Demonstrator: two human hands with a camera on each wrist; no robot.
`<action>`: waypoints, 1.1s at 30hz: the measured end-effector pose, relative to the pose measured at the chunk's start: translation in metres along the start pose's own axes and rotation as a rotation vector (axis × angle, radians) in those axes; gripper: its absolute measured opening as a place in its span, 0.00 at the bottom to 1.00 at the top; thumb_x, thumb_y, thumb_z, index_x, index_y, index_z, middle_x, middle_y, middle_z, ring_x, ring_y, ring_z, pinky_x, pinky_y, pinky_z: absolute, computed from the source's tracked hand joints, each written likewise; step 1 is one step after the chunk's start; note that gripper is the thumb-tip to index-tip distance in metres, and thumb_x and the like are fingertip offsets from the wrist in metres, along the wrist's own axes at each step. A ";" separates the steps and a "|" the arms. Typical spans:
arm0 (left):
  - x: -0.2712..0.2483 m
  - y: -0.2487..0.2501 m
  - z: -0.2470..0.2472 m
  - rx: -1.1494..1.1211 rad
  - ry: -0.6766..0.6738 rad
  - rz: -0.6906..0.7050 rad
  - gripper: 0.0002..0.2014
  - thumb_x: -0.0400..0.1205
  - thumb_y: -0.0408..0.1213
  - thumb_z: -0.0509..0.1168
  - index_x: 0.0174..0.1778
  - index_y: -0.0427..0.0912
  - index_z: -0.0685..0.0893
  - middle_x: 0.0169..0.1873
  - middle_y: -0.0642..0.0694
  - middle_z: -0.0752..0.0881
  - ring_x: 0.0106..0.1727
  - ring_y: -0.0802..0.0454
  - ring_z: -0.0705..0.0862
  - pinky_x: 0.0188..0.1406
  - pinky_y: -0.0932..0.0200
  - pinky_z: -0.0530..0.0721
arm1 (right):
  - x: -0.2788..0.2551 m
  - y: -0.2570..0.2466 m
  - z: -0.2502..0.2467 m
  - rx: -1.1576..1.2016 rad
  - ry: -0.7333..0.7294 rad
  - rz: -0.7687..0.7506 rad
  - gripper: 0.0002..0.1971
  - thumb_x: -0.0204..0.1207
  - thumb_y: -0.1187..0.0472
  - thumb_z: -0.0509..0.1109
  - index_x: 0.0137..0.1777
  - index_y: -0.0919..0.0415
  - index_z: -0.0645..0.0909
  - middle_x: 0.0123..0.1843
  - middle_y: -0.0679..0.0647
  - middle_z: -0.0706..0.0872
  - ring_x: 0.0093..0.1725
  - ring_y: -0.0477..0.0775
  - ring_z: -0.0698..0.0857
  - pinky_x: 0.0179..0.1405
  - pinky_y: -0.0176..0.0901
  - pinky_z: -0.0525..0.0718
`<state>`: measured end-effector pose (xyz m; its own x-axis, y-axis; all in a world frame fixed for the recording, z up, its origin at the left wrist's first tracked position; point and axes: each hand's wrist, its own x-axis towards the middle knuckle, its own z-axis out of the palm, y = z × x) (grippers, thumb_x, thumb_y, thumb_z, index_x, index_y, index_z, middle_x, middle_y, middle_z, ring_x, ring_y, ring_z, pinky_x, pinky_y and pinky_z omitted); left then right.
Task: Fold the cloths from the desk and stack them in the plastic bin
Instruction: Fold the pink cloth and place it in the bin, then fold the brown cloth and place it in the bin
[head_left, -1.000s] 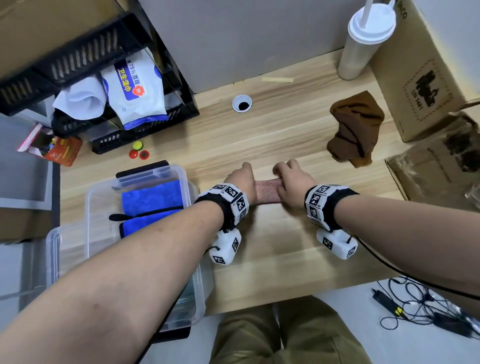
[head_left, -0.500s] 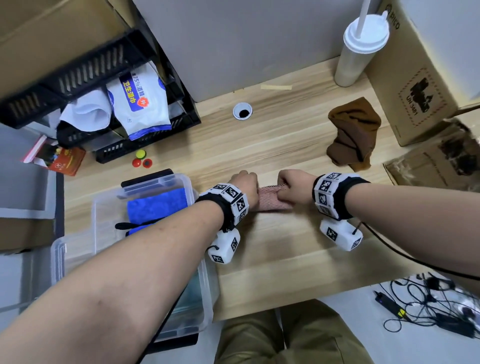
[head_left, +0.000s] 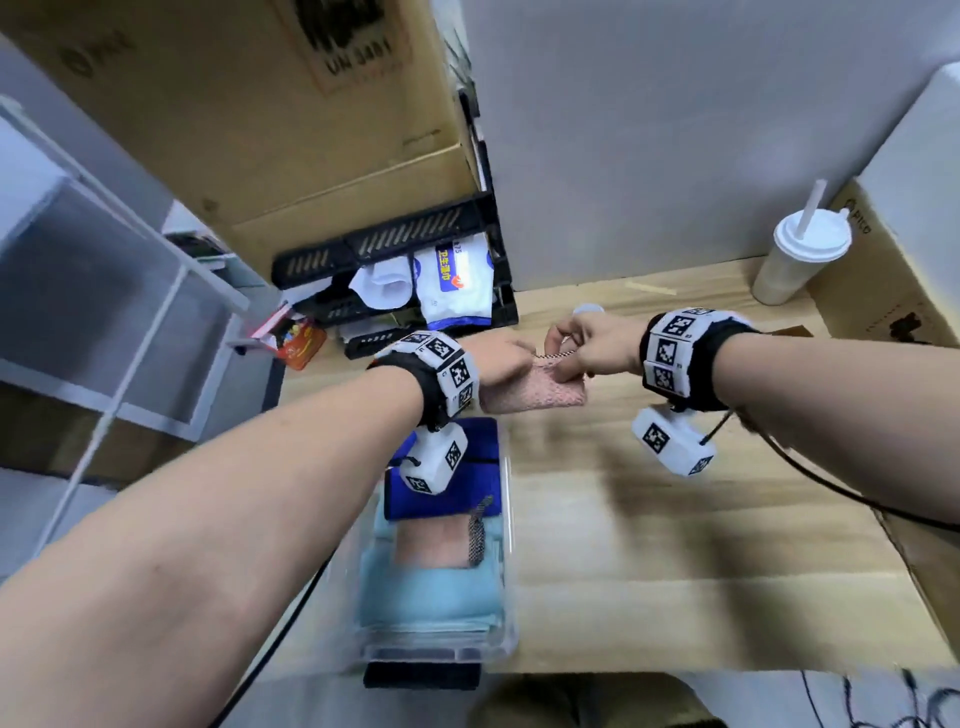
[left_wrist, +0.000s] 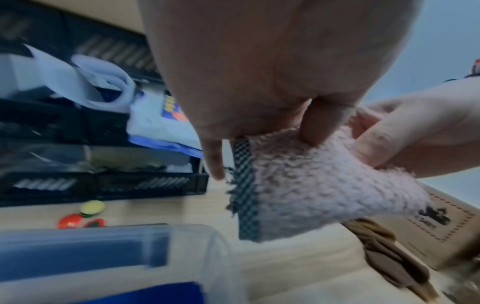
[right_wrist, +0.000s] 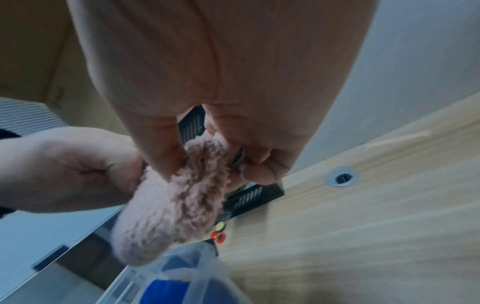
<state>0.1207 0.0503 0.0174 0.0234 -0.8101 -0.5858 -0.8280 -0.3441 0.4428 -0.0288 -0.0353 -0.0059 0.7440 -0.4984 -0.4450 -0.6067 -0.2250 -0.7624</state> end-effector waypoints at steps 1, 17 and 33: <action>-0.010 -0.011 -0.006 0.024 0.018 -0.001 0.10 0.76 0.36 0.58 0.30 0.38 0.76 0.31 0.46 0.75 0.36 0.49 0.73 0.34 0.55 0.69 | 0.001 -0.014 0.007 -0.066 -0.022 -0.009 0.13 0.69 0.68 0.78 0.42 0.52 0.79 0.27 0.48 0.79 0.26 0.47 0.76 0.26 0.37 0.73; -0.095 -0.178 0.117 0.219 -0.278 -0.152 0.10 0.69 0.35 0.80 0.42 0.46 0.87 0.36 0.49 0.85 0.35 0.52 0.80 0.29 0.66 0.76 | 0.007 -0.049 0.231 -0.639 -0.605 0.031 0.10 0.68 0.64 0.80 0.44 0.63 0.81 0.29 0.53 0.83 0.12 0.39 0.78 0.12 0.31 0.76; -0.085 -0.153 0.086 0.352 -0.474 -0.262 0.28 0.43 0.53 0.86 0.36 0.45 0.92 0.32 0.50 0.92 0.40 0.46 0.93 0.45 0.44 0.92 | 0.000 -0.056 0.216 -0.770 -0.506 -0.012 0.23 0.53 0.40 0.86 0.32 0.55 0.80 0.25 0.46 0.84 0.27 0.49 0.83 0.32 0.39 0.81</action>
<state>0.1973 0.2120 -0.0587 0.0665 -0.3950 -0.9163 -0.9646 -0.2602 0.0421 0.0660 0.1581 -0.0647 0.6750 -0.1075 -0.7299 -0.4822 -0.8131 -0.3262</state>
